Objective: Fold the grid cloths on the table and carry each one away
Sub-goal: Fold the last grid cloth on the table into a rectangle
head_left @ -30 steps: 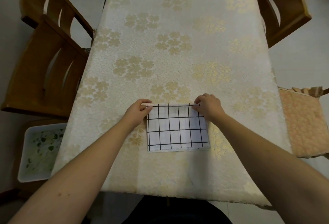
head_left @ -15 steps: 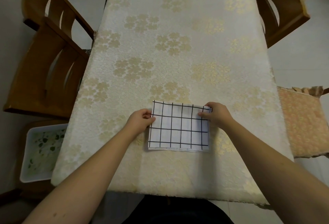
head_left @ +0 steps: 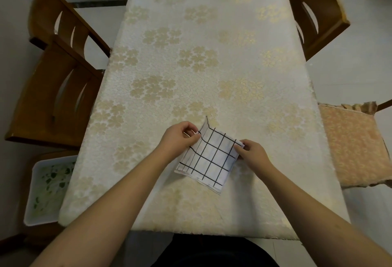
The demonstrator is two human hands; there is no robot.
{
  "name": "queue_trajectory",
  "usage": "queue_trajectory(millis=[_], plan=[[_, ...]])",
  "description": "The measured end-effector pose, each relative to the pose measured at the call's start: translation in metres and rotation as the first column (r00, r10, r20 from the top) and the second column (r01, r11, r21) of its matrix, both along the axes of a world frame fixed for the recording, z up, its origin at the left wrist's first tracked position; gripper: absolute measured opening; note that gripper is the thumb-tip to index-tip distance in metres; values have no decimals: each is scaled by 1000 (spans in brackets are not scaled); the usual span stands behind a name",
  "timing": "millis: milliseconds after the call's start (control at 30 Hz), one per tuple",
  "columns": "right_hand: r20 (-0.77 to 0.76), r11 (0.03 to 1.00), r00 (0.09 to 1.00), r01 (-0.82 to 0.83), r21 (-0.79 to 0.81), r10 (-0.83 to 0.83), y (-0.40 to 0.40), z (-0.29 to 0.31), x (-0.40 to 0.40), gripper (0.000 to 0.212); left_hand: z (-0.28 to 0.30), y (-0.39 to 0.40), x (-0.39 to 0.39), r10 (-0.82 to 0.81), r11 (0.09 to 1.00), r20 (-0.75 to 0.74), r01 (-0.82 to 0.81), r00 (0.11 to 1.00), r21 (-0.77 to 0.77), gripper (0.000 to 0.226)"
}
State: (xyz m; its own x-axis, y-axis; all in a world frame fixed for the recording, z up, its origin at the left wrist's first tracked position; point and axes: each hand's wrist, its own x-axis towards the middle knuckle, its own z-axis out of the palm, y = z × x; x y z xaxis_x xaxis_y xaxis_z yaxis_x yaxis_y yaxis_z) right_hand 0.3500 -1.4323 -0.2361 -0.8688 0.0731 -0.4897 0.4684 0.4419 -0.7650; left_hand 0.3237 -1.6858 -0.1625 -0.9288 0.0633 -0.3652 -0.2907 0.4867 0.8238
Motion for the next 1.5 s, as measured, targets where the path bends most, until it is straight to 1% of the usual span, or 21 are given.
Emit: queue_trajectory(millis=[100, 200, 300, 367, 433, 533, 633, 733, 833, 933, 1100, 1233, 1300, 1400, 1500], plan=[[105, 959, 981, 183, -217, -163, 6, -4, 4, 19, -3, 26, 7, -79, 996, -4, 79, 997, -38, 7], [254, 858, 931, 345, -380, -261, 8, 5, 3, 32, -12, 53, 20, -158, 985, 1, 157, 987, -70, 6], [321, 808, 906, 399, -434, -275, 13, 9, 2, 39, -23, 72, 32, -232, 970, 18, 233, 973, -72, 10], [322, 804, 902, 409, -431, -286, 14, 7, 2, 36, -30, 77, 36, -249, 965, 30, 250, 968, -80, 11], [281, 829, 917, 382, -408, -284, 14, 5, 2, 29, -36, 73, 37, -221, 969, 36, 224, 975, -107, 11], [222, 875, 937, 334, -350, -268, 12, 1, 2, 25, -46, 58, 37, -137, 977, 51, 143, 989, -156, 13], [216, 878, 932, 350, -327, -292, 10, -2, -1, 23, -55, 46, 37, -46, 978, 51, 55, 998, -201, 12], [180, 891, 935, 348, -293, -306, 7, -7, -3, 21, -65, 40, 37, 7, 971, 36, 2, 999, -239, 19], [137, 912, 948, 314, -265, -287, 8, -11, -3, 19, -71, 41, 36, 14, 961, 20, -8, 1000, -278, 28], [98, 938, 969, 243, -246, -226, 11, -10, 0, 16, -72, 45, 31, 17, 957, 7, -14, 1000, -290, 33], [36, 969, 988, 154, -195, -149, 16, -4, 9, 21, -70, 51, 15, -34, 957, 11, 36, 999, -288, 38], [-4, 975, 996, 91, -202, -93, 20, -2, 14, 23, -66, 61, -2, -91, 966, 52, 101, 994, -240, 44], [-24, 975, 997, 60, -212, -67, 21, 1, 17, 24, -64, 66, -10, -91, 975, 72, 104, 993, -195, 45], [-45, 968, 998, 26, -248, -38, 24, 9, 21, 25, -61, 70, -18, -71, 989, 111, 84, 991, -125, 42], [-50, 959, 999, 4, -283, -19, 29, 14, 24, 29, -61, 73, -23, -116, 986, 152, 132, 982, -100, 36]])
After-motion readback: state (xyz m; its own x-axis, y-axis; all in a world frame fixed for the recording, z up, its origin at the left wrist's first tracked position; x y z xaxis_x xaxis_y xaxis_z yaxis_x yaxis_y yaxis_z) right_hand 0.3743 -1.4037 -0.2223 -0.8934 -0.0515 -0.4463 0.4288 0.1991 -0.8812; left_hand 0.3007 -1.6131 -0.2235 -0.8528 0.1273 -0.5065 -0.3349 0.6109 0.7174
